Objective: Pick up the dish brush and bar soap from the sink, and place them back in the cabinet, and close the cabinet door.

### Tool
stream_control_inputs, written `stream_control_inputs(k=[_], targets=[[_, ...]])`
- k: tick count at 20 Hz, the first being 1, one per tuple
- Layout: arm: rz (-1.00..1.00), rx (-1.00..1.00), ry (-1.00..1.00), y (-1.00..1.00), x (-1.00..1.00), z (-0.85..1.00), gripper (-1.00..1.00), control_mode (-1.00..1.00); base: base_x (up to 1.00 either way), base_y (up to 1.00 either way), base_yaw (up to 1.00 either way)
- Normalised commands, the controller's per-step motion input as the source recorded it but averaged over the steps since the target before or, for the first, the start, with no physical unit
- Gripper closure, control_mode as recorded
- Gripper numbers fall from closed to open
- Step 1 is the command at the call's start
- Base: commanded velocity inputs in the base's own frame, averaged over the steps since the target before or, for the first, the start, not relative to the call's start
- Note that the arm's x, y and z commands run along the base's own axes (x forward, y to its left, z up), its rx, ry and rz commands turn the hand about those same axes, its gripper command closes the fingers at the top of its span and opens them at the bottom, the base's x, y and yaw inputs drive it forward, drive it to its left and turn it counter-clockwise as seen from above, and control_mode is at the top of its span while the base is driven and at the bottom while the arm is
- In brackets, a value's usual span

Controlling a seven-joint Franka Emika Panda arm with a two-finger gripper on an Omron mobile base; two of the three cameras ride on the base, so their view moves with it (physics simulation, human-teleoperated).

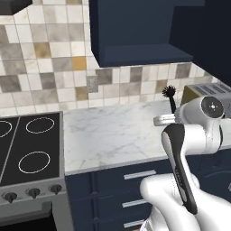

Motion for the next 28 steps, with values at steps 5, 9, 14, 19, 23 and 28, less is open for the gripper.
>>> stream_control_inputs(k=[5, 9, 14, 19, 23, 28], targets=[[0.00, 0.00, 0.00, 0.00, 0.00, 0.00, 1.00, 1.00, 0.52, -0.03, 0.00], [0.00, 0.00, 0.00, 0.00, 0.00, 0.00, 1.00, 1.00, 0.29, -0.01, 0.00], [0.00, 0.00, 0.00, 0.00, 0.00, 0.00, 1.00, 1.00, 0.00, 0.00, 0.00], [0.00, 0.00, -0.05, -0.01, 0.00, 0.00, 1.00, -1.00, 0.00, 0.00, 0.00], [0.00, 0.00, -0.11, -0.08, 0.00, 0.03, 1.00, -1.00, 0.00, 0.00, 0.00], [0.00, 0.00, -0.17, -0.19, 0.00, 0.14, 1.00, -1.00, 0.00, 0.00, 0.00]])
